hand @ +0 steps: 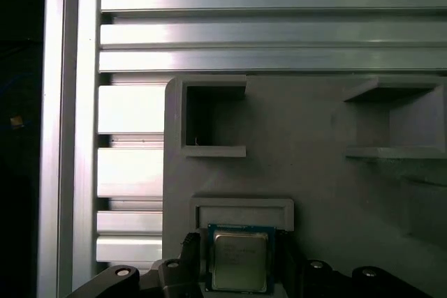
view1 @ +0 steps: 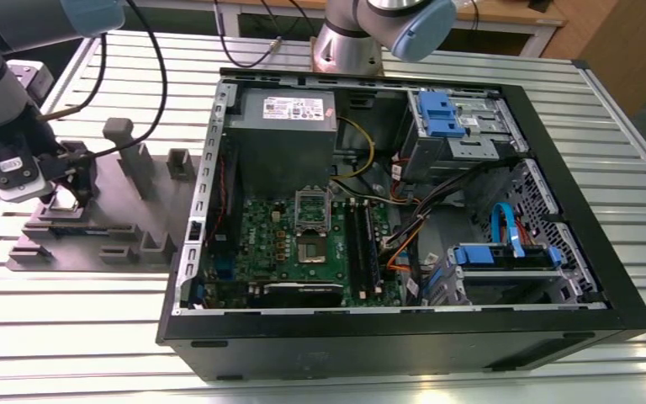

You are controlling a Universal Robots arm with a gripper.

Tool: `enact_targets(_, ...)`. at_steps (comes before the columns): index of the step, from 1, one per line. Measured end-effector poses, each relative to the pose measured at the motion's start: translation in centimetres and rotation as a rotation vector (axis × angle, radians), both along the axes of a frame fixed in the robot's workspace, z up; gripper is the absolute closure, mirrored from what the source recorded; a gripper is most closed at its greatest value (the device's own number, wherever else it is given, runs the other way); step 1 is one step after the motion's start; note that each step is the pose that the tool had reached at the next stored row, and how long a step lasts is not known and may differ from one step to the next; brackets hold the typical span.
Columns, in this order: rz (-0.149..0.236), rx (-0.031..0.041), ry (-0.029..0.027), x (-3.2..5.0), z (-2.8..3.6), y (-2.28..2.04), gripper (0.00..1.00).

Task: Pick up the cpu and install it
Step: 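Pick up the cpu and move it towards the insertion slot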

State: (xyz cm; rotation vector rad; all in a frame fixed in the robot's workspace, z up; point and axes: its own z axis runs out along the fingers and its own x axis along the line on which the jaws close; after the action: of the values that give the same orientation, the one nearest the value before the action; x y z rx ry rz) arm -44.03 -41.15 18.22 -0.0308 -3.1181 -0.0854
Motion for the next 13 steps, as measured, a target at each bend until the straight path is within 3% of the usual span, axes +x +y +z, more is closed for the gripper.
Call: enact_targets(13,0.000,0.0000,-0.0005,-0.24,0.06,0.00,0.44)
